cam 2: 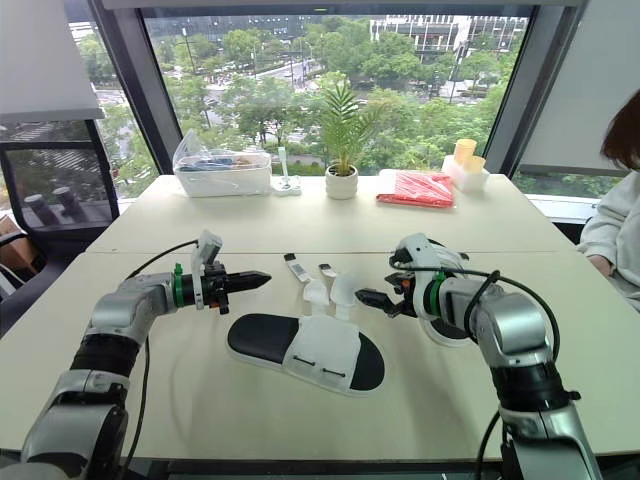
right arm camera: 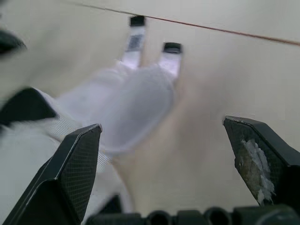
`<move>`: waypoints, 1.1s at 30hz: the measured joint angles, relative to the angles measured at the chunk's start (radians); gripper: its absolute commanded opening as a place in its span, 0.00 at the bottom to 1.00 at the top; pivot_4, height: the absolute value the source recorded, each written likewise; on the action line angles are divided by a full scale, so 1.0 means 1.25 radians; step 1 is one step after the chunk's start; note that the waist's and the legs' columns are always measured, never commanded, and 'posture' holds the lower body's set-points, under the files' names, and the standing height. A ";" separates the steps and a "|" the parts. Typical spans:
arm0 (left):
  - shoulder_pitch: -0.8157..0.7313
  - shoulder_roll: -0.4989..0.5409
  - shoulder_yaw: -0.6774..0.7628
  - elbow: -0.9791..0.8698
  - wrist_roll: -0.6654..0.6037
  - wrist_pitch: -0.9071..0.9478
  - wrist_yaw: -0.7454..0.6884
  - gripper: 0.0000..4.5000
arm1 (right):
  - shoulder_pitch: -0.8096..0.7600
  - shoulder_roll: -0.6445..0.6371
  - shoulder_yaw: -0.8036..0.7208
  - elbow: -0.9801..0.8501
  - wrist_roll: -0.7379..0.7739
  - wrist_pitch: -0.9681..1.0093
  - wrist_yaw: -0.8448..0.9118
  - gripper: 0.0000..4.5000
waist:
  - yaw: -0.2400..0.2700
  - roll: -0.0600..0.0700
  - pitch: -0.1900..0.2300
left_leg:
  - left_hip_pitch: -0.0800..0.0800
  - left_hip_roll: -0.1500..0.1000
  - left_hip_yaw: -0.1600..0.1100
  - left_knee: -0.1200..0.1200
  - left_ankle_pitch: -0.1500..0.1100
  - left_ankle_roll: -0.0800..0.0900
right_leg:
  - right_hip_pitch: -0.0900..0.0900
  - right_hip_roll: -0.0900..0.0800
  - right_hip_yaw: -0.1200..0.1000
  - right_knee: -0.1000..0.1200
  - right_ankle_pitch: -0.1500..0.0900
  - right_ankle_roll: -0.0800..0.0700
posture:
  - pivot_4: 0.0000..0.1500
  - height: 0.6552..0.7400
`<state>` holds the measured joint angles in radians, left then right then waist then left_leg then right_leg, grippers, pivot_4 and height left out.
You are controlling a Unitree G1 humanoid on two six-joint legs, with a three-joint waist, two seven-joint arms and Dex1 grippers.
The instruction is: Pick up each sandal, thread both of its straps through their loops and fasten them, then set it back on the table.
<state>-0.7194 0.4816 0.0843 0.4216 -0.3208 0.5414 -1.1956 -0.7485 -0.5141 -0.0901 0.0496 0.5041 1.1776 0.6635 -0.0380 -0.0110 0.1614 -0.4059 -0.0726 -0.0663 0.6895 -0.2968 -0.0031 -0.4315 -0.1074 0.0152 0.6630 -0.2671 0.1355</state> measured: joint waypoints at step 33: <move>0.105 0.009 -0.008 -0.215 -0.064 0.016 0.190 0.00 | -0.430 0.180 -0.120 0.952 -0.026 -0.241 0.141 1.00 | -0.007 0.001 0.000 | 0.000 -0.002 0.001 -0.004 0.001 -0.002 | -0.003 -0.004 0.000 0.000 0.000 0.000 | 1.00 0.97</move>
<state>-0.5883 0.4924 0.0741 0.1523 -0.4005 0.5612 -0.9582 -1.2856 -0.2896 -0.2406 1.2391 0.4714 0.8769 0.8400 -0.0470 -0.0103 0.1612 -0.4064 -0.0747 -0.0653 0.6843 -0.2957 -0.0054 -0.4358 -0.1118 0.0147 0.6635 -0.2671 0.1354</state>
